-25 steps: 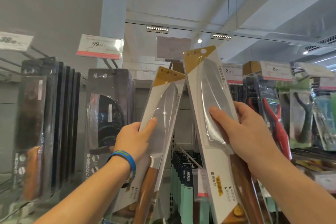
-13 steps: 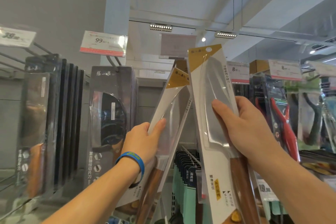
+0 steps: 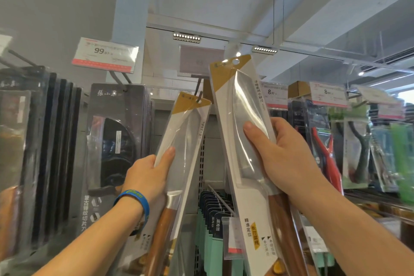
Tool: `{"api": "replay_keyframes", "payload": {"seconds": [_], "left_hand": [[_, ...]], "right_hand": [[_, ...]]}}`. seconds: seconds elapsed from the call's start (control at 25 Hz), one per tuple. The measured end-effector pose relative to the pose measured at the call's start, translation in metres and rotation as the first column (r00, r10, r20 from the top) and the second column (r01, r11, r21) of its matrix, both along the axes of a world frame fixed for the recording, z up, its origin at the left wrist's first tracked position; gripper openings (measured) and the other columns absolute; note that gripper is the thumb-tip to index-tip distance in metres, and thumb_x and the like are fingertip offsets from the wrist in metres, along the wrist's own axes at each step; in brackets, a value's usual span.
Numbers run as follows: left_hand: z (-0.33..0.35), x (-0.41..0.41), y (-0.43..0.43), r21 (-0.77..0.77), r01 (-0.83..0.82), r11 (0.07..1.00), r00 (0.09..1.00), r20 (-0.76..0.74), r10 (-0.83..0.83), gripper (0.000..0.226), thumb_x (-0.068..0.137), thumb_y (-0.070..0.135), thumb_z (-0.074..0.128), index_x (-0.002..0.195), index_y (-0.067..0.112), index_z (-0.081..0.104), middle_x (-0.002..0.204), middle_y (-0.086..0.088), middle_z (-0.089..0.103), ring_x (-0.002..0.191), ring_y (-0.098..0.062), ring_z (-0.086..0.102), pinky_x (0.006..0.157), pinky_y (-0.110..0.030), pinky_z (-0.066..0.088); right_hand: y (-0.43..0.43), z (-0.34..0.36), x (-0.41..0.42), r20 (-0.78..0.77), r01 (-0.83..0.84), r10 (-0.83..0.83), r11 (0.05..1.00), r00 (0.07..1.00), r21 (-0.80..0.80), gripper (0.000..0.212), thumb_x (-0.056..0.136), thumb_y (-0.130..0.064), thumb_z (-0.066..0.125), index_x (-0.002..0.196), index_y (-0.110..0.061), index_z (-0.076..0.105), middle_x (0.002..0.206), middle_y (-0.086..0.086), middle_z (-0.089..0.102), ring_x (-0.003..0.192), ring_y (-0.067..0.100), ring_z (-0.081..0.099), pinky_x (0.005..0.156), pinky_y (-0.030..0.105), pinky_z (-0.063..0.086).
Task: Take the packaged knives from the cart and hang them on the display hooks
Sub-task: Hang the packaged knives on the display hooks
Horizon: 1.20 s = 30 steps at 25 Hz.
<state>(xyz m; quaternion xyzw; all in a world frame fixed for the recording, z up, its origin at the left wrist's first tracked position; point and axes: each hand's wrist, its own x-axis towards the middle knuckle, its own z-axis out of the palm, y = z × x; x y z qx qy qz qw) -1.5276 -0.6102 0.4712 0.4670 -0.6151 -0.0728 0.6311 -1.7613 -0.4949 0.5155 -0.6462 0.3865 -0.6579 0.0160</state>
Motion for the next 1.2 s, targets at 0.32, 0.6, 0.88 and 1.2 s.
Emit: {"api": "replay_keyframes", "payload": {"seconds": [0.32, 0.6, 0.88, 1.2], "left_hand": [[-0.011, -0.008, 0.009, -0.156, 0.086, 0.984, 0.995, -0.040, -0.093, 0.085, 0.080, 0.082, 0.047, 0.066, -0.002, 0.044, 0.049, -0.001, 0.044, 0.049, -0.020, 0.042, 0.051, -0.035, 0.037], [-0.011, -0.001, 0.008, -0.101, 0.095, 0.990, 0.995, -0.023, -0.097, 0.072, 0.083, 0.074, 0.047, 0.063, 0.004, 0.048, 0.053, -0.005, 0.049, 0.053, -0.023, 0.047, 0.055, -0.036, 0.040], [-0.006, 0.006, 0.016, -0.054, 0.118, 0.992, 0.993, 0.023, -0.117, 0.078, 0.073, 0.081, 0.044, 0.065, 0.004, 0.056, 0.052, -0.002, 0.053, 0.050, -0.017, 0.049, 0.053, -0.033, 0.042], [0.002, 0.008, 0.020, -0.035, 0.064, 0.997, 0.991, 0.120, -0.059, 0.084, 0.073, 0.081, 0.040, 0.079, 0.002, 0.066, 0.068, -0.017, 0.067, 0.069, -0.035, 0.066, 0.064, -0.045, 0.055]], "right_hand": [[-0.003, -0.004, 0.002, -0.005, -0.005, 0.005, 1.000, 1.000, -0.016, 0.020, 0.091, -0.057, 0.065, 0.103, -0.043, 0.055, 0.092, -0.037, 0.065, 0.083, -0.012, 0.066, 0.058, 0.004, 0.048], [-0.001, -0.002, 0.001, 0.015, 0.008, -0.008, 1.000, 1.000, -0.014, 0.021, 0.091, -0.058, 0.064, 0.103, -0.043, 0.055, 0.090, -0.037, 0.065, 0.082, -0.012, 0.066, 0.055, 0.006, 0.049], [0.001, -0.004, 0.005, 0.022, -0.013, 0.014, 1.000, 1.000, -0.013, 0.018, 0.092, -0.054, 0.066, 0.101, -0.042, 0.057, 0.089, -0.035, 0.066, 0.082, -0.010, 0.067, 0.058, 0.006, 0.050], [0.000, -0.005, 0.009, 0.014, 0.002, -0.002, 1.000, 1.000, -0.010, 0.018, 0.093, -0.054, 0.065, 0.102, -0.041, 0.057, 0.091, -0.035, 0.066, 0.083, -0.012, 0.065, 0.059, 0.004, 0.048]]}}
